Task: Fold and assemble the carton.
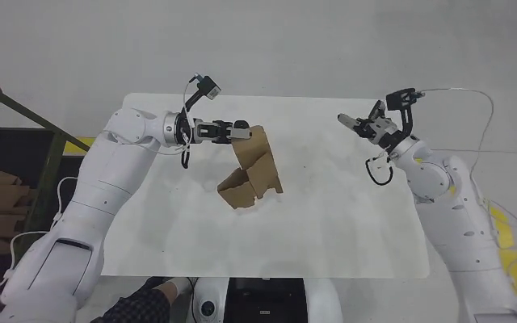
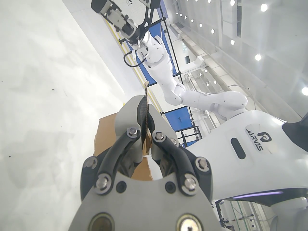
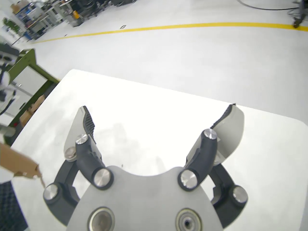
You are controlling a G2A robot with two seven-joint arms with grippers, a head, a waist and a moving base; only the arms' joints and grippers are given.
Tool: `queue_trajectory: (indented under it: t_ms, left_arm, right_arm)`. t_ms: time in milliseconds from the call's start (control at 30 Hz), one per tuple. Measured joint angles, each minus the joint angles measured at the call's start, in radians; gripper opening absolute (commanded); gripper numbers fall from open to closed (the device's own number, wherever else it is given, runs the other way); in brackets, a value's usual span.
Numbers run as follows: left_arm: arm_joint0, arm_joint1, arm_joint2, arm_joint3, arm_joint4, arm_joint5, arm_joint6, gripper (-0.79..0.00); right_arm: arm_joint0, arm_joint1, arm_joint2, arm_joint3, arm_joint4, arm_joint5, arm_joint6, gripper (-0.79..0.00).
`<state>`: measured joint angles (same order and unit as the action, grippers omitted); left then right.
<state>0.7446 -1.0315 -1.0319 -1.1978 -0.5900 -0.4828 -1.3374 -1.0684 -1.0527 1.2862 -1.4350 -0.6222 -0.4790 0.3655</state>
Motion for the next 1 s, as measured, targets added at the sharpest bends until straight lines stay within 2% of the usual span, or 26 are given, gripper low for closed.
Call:
queue_trajectory:
  t_ms: [200, 400, 567, 800, 1000]
  left_arm:
    - [0.000, 0.000, 0.000, 0.000, 0.000, 0.000, 0.000, -0.785]
    - [0.018, -0.001, 0.009, -0.038, 0.027, 0.031, 0.030, -0.785]
    - [0.015, -0.008, 0.020, -0.041, -0.063, 0.069, -0.040, -0.785]
    - [-0.013, -0.024, 0.057, -0.014, -0.072, 0.084, -0.078, -0.785]
    - [-0.037, -0.042, 0.093, 0.017, -0.085, 0.086, -0.086, -0.785]
  right_arm:
    - [-0.014, 0.004, -0.022, 0.022, 0.154, -0.211, 0.117, 0.000]
    - [0.010, -0.002, -0.090, 0.039, 0.239, -0.338, 0.199, 0.000]
    - [0.037, -0.009, -0.148, 0.059, 0.251, -0.400, 0.229, 0.000]
    - [0.055, -0.017, -0.231, 0.081, 0.301, -0.531, 0.257, 0.000]
    - [0.060, -0.017, -0.284, 0.043, 0.320, -0.533, 0.282, 0.000]
